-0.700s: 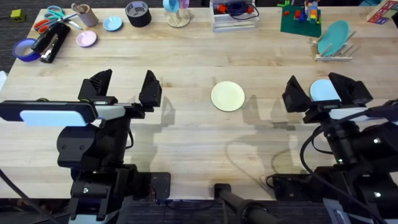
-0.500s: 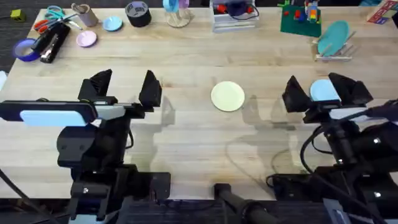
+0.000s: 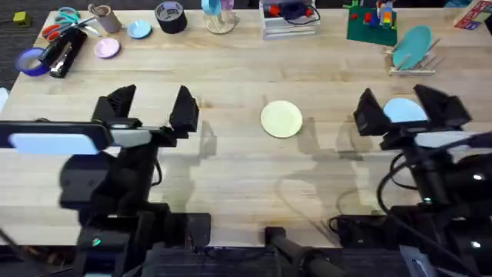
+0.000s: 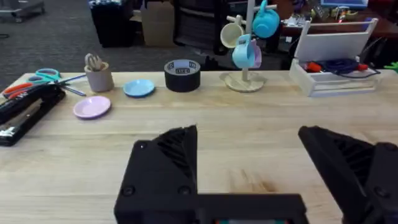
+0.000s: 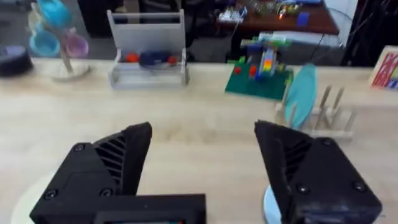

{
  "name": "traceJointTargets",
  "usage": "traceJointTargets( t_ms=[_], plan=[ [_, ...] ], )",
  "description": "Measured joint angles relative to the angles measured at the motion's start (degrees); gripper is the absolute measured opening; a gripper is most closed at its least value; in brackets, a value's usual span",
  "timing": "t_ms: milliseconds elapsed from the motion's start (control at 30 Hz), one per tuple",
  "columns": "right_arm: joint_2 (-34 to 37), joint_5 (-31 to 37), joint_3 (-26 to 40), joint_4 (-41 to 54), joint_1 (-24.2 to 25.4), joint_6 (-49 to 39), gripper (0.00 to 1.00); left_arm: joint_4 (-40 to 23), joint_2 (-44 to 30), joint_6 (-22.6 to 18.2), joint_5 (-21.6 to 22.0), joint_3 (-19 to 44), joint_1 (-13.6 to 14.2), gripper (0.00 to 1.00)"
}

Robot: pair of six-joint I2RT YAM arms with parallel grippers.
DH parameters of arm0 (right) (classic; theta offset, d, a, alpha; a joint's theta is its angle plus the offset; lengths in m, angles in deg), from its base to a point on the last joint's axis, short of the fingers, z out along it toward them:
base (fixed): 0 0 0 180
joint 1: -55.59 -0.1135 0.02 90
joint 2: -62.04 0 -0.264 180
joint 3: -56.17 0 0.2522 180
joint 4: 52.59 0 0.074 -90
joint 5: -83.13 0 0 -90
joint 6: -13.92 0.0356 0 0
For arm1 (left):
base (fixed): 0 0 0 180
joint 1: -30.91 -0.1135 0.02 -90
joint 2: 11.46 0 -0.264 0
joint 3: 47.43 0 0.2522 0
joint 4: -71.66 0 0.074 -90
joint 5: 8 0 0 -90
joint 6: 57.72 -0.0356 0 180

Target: Pick up the plates from the table one by one and place each into a slot on the dish rack.

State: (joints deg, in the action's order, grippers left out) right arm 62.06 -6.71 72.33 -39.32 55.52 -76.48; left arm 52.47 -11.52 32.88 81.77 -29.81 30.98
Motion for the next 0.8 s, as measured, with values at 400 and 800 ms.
traceJointTargets(
  t_ms=[400, 800],
  plan=[
    [12.4, 0.7, 25.0, 17.8, 0.0, 0.0, 0.993, -16.4, -12.7, 0.0, 0.0, 25.2, 0.0, 0.993],
    [45.9, 0.7, 59.7, 56.6, 0.0, 0.0, 0.995, -55.5, -50.6, 0.3, 0.0, 63.3, 0.0, 0.993]
  ],
)
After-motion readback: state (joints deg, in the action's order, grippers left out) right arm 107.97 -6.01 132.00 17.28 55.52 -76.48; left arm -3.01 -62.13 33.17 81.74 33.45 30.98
